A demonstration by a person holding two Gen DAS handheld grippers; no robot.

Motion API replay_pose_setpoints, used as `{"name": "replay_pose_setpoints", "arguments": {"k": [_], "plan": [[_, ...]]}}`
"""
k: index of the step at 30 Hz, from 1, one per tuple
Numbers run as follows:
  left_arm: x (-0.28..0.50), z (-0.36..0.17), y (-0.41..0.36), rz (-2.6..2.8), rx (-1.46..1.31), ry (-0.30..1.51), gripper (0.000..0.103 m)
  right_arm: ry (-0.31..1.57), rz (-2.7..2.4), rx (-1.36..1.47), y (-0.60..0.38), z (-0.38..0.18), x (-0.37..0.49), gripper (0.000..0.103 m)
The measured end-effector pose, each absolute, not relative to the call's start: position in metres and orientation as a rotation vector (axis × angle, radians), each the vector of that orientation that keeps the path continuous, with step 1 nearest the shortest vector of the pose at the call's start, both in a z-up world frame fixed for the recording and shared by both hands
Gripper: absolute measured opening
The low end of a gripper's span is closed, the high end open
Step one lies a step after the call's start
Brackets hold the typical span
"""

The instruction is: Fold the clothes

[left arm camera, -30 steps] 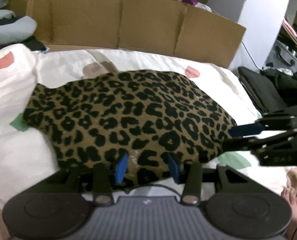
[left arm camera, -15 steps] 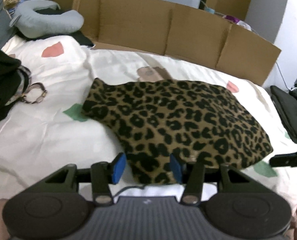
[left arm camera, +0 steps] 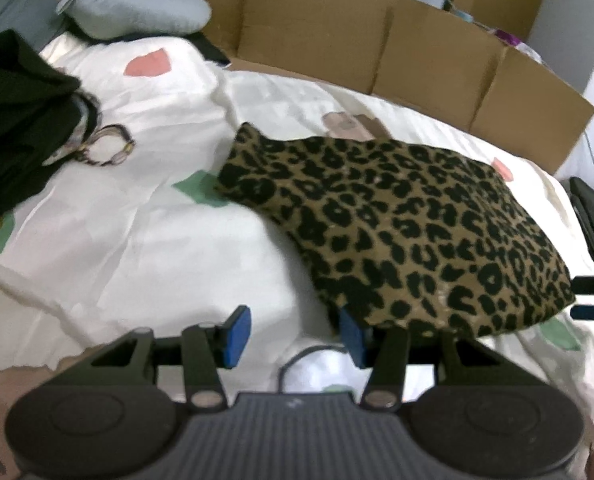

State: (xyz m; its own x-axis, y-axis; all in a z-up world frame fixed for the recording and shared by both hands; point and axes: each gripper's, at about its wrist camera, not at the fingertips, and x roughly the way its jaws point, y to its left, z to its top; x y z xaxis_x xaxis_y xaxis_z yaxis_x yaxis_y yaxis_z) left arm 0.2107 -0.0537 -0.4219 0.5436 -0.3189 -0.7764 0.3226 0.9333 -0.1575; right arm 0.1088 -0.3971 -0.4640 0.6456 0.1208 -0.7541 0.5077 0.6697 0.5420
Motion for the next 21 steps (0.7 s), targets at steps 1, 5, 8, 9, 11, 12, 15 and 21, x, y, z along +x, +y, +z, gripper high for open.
{"name": "replay_pose_setpoints", "arguments": {"k": [1, 5, 8, 9, 11, 12, 15, 21], "plan": [[0.212, -0.422, -0.051, -0.373, 0.001, 0.924, 0.052, 0.857, -0.259, 0.84, -0.398, -0.467, 0.109, 0.074], [0.212, -0.422, -0.045, -0.363, 0.01, 0.927, 0.052, 0.844, -0.259, 0.852, -0.401, -0.47, 0.108, 0.058], [0.212, -0.422, -0.042, -0.36, 0.011, 0.932, 0.052, 0.829, -0.256, 0.855, -0.404, -0.467, 0.106, 0.044], [0.212, -0.422, -0.042, -0.36, 0.009, 0.932, 0.052, 0.824, -0.257, 0.861, -0.406, -0.466, 0.105, 0.036], [0.212, -0.421, -0.041, -0.36, 0.005, 0.931, 0.052, 0.814, -0.259, 0.872, -0.409, -0.465, 0.103, 0.032], [0.212, -0.42, -0.04, -0.362, 0.002, 0.93, 0.052, 0.809, -0.26, 0.878, -0.41, -0.464, 0.101, 0.032], [0.212, -0.418, -0.04, -0.372, -0.008, 0.931, 0.052, 0.818, -0.238, 0.931, -0.413, -0.471, 0.101, 0.038], [0.213, -0.417, -0.036, -0.382, -0.065, 0.939, 0.052, 0.824, -0.2, 1.033, -0.412, -0.481, 0.1, 0.05]]}}
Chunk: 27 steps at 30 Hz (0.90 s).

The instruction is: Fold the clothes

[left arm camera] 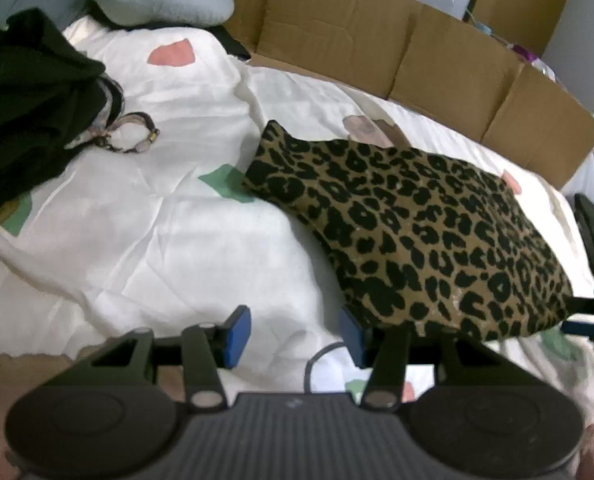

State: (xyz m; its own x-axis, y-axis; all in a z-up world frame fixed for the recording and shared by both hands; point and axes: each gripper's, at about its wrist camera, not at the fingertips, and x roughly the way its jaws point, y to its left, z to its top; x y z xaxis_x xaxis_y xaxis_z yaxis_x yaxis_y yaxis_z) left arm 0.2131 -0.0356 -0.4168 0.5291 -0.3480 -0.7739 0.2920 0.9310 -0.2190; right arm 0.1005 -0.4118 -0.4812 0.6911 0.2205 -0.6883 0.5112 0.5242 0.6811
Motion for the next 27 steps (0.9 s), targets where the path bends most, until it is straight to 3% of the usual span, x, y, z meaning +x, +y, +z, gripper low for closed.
{"name": "replay_pose_setpoints", "arguments": {"k": [9, 10, 12, 13, 16, 17, 21, 22, 23, 27], "plan": [[0.217, -0.424, -0.043, -0.498, -0.176, 0.979, 0.057, 0.782, -0.179, 1.216, -0.42, -0.506, 0.112, 0.049], [0.218, -0.425, -0.045, -0.506, -0.185, 0.981, 0.057, 0.778, -0.18, 1.226, -0.421, -0.506, 0.113, 0.047], [0.219, -0.429, -0.048, -0.514, -0.204, 0.992, 0.057, 0.773, -0.187, 1.238, -0.424, -0.506, 0.115, 0.029], [0.22, -0.43, -0.05, -0.522, -0.211, 0.998, 0.056, 0.772, -0.189, 1.241, -0.425, -0.506, 0.115, 0.026], [0.224, -0.437, -0.055, -0.549, -0.236, 1.006, 0.045, 0.751, -0.164, 1.24, -0.429, -0.501, 0.114, 0.017], [0.225, -0.439, -0.056, -0.558, -0.246, 1.01, 0.037, 0.744, -0.149, 1.227, -0.429, -0.497, 0.114, 0.015], [0.225, -0.445, -0.06, -0.586, -0.291, 1.029, 0.032, 0.725, -0.124, 1.193, -0.431, -0.486, 0.113, 0.013], [0.225, -0.446, -0.06, -0.583, -0.299, 1.032, 0.026, 0.721, -0.122, 1.187, -0.432, -0.484, 0.113, 0.013], [0.225, -0.447, -0.06, -0.579, -0.308, 1.036, 0.011, 0.716, -0.119, 1.182, -0.433, -0.482, 0.113, 0.012], [0.225, -0.446, -0.055, -0.567, -0.373, 1.066, 0.008, 0.708, -0.113, 1.157, -0.434, -0.473, 0.112, 0.011]]}}
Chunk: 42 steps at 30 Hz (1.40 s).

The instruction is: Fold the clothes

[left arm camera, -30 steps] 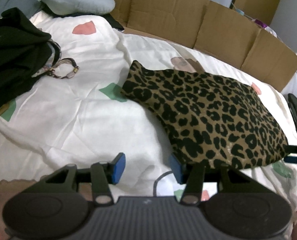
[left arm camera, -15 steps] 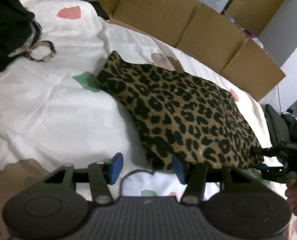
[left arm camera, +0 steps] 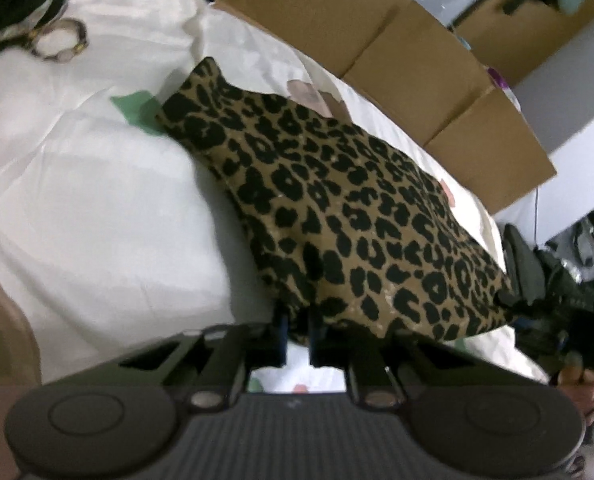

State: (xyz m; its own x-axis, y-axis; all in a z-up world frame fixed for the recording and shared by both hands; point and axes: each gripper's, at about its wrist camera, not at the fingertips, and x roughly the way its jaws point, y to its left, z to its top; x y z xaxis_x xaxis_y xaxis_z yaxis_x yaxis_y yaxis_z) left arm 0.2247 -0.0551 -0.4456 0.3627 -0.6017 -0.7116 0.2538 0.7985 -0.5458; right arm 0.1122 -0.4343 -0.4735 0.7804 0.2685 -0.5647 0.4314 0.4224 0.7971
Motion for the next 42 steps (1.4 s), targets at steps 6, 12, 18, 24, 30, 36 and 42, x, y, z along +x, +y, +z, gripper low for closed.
{"name": "replay_pose_setpoints", "arguments": {"k": [6, 12, 18, 24, 30, 36, 42], "plan": [[0.22, -0.43, -0.052, -0.56, -0.409, 1.09, 0.006, 0.69, -0.123, 1.15, -0.441, -0.464, 0.107, 0.011], [0.214, -0.415, -0.043, -0.561, -0.414, 1.097, 0.005, 0.702, -0.117, 1.17, -0.438, -0.46, 0.097, 0.01], [0.21, -0.406, -0.035, -0.573, -0.394, 1.138, 0.005, 0.732, -0.099, 1.181, -0.429, -0.459, 0.085, 0.01], [0.204, -0.406, -0.029, -0.543, -0.4, 1.192, 0.004, 0.767, -0.096, 1.191, -0.419, -0.465, 0.074, 0.01], [0.2, -0.414, -0.036, -0.536, -0.413, 1.216, 0.004, 0.778, -0.11, 1.157, -0.421, -0.462, 0.075, 0.01], [0.191, -0.419, -0.048, -0.563, -0.424, 1.278, 0.004, 0.743, -0.134, 1.131, -0.431, -0.452, 0.078, 0.009], [0.181, -0.425, -0.067, -0.586, -0.449, 1.333, 0.004, 0.725, -0.164, 1.099, -0.448, -0.443, 0.081, 0.009]]}}
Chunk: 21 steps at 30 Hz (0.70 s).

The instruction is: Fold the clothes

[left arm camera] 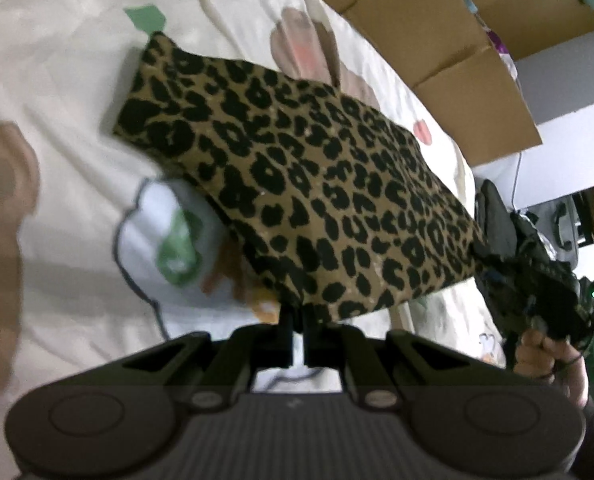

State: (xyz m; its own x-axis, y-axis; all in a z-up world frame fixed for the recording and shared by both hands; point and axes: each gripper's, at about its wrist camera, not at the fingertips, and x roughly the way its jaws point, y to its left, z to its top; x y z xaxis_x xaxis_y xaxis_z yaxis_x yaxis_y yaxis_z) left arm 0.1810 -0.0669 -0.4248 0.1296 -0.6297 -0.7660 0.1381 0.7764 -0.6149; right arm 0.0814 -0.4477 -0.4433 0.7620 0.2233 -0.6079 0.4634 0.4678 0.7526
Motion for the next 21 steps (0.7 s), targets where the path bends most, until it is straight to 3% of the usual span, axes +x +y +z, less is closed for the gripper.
{"name": "replay_pose_setpoints", "arguments": {"k": [21], "plan": [[0.165, -0.434, -0.101, -0.656, -0.49, 1.432, 0.003, 0.668, -0.221, 1.041, -0.484, -0.419, 0.088, 0.009]]}}
